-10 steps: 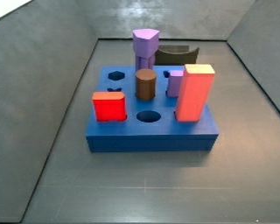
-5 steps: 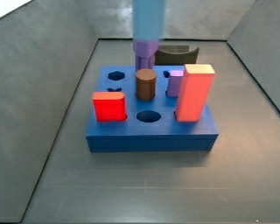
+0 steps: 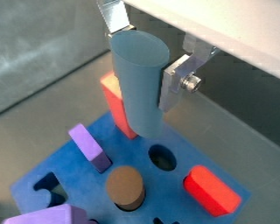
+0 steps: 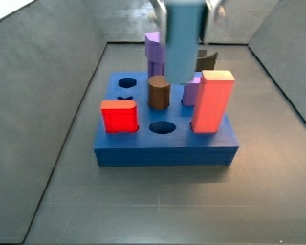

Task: Pick up the oval object. Move up. Move to above the board. Insert the oval object.
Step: Insert the oval object.

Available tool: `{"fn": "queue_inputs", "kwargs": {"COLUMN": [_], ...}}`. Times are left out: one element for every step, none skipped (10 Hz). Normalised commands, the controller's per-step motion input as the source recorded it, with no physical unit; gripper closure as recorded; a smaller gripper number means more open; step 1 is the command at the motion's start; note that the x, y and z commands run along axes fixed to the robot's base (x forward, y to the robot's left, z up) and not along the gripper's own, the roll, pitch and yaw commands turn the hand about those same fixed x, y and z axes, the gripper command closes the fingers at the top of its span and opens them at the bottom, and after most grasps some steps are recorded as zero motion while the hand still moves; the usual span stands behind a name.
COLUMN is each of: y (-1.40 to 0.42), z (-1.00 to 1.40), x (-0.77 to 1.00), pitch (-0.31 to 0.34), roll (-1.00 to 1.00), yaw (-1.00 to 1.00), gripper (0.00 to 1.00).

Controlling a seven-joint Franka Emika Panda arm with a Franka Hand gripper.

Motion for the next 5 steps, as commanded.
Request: {"fn": "queue_inputs", "kwargs": {"y": [-0.13,-0.10,0.00,-0.01,-0.06], "z": [-0.79,-0.69,-0.36,-0.31,-0.35], "x": [-0.18,-0.40,-0.39,-0.05,0.14], "pitch": [-0.164,-0.191,-0.101,-0.057,-0.080], "roll": [0.18,0.12,0.00,0.00,0.00], "yaw": [0.30,0.29,0.09,0.00,-0.14], "gripper": [1.00,1.00,1.00,1.00,1.00]}}
